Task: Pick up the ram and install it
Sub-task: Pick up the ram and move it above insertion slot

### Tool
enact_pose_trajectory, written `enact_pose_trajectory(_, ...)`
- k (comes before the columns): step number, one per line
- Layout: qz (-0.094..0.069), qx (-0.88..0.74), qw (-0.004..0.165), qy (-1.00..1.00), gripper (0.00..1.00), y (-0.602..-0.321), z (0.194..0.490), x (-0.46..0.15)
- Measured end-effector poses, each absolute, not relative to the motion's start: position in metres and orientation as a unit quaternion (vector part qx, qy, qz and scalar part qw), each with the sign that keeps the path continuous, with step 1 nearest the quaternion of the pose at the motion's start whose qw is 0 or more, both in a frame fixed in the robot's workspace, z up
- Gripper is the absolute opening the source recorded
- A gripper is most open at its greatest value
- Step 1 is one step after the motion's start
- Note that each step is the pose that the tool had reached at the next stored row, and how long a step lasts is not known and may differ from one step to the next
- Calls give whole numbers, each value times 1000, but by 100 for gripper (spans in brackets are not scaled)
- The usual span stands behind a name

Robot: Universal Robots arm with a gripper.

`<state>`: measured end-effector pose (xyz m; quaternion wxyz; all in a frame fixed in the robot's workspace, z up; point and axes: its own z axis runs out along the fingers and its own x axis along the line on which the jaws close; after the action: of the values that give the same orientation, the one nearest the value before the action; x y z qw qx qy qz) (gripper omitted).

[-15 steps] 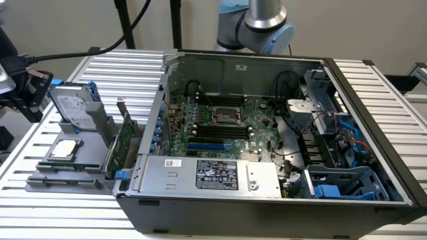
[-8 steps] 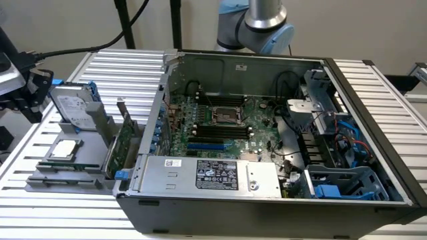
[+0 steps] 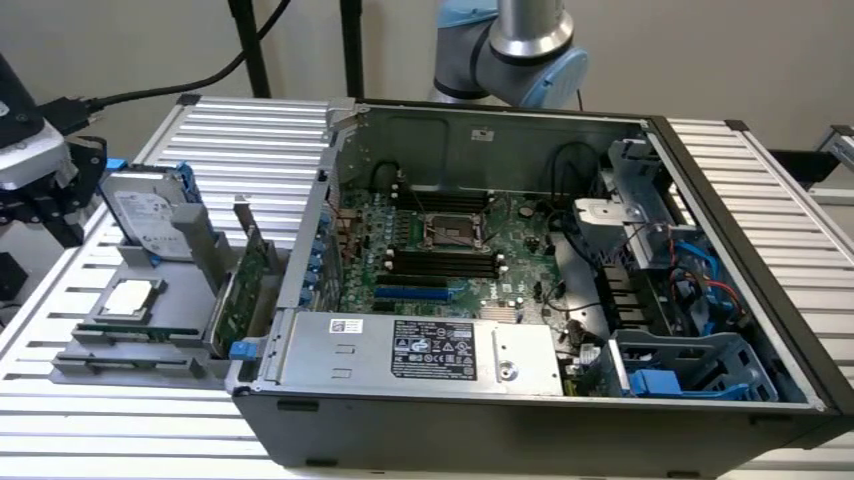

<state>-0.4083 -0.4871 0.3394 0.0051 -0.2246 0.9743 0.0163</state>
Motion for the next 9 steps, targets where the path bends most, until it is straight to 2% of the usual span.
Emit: enact_pose_trajectory(9,17,-304,4,953,0,-487,337,-408)
